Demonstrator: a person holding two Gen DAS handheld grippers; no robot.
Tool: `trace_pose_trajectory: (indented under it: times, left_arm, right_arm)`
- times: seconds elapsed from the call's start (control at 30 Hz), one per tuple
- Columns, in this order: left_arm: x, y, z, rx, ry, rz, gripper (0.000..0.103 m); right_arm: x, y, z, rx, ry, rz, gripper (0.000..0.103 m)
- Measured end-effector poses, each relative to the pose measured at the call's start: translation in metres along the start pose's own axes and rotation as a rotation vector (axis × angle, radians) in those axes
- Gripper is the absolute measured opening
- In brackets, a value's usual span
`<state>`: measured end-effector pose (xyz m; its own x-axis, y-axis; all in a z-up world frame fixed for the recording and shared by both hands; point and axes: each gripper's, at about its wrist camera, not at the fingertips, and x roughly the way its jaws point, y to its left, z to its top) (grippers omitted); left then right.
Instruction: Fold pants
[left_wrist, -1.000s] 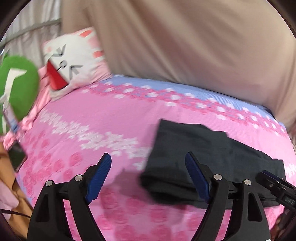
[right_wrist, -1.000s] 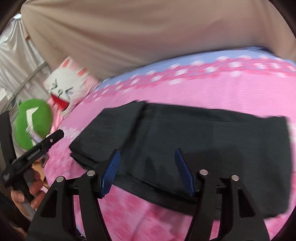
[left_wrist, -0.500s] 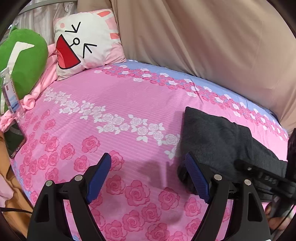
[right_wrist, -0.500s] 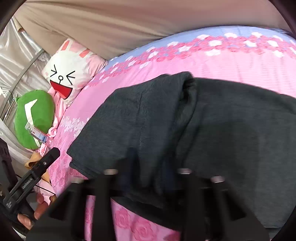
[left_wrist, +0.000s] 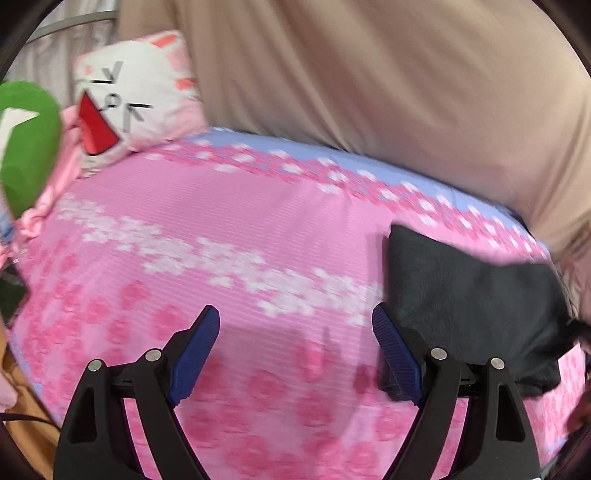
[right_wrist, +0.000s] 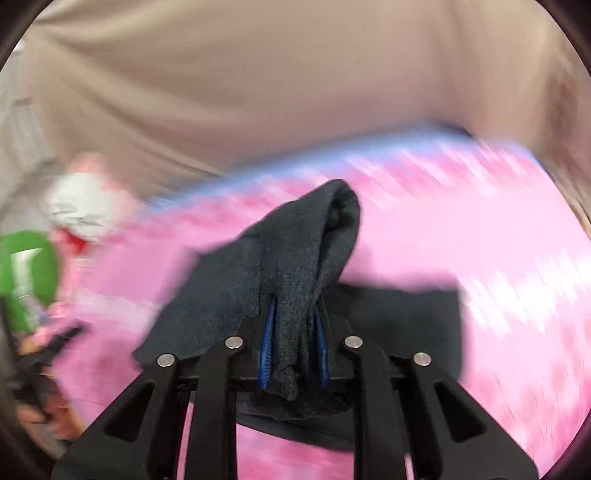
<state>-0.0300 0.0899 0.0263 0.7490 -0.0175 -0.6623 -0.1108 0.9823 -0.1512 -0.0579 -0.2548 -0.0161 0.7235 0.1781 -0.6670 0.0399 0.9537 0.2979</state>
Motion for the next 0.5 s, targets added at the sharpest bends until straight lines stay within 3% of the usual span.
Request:
trace_pose_trajectory:
  times: [0.03,0.1,0.3,0.4,0.5]
  left_arm:
    - [0.003,-0.008,-0.001,0.017,0.007,-0.008,0.082]
    - [0.008,-0.034,-0.002,0.070,0.022,-0.029,0.082]
    - [0.009,-0.090,-0.017,0.181,0.069,-0.104,0.082]
    - [0.006,-0.112,-0.021,0.224,0.067,-0.122,0.085]
    - [0.011,-0.132,-0.027,0.265,0.075,-0.138,0.086]
  right_arm:
    - [0.011,-0.018,-0.010,0.053,0.027,0.006,0.018]
    - [0.014,-0.035,-0.017,0.135,0.027,0.100,0.019]
    - [0.001,-0.026,-0.005,0.099,-0.013,0.137,0.017]
    - [-0.023,-0.024,0.005,0.058,-0.089,0.106,0.016]
    - [-0.008,-0.044,0.004,0.059,-0.046,0.013,0.018]
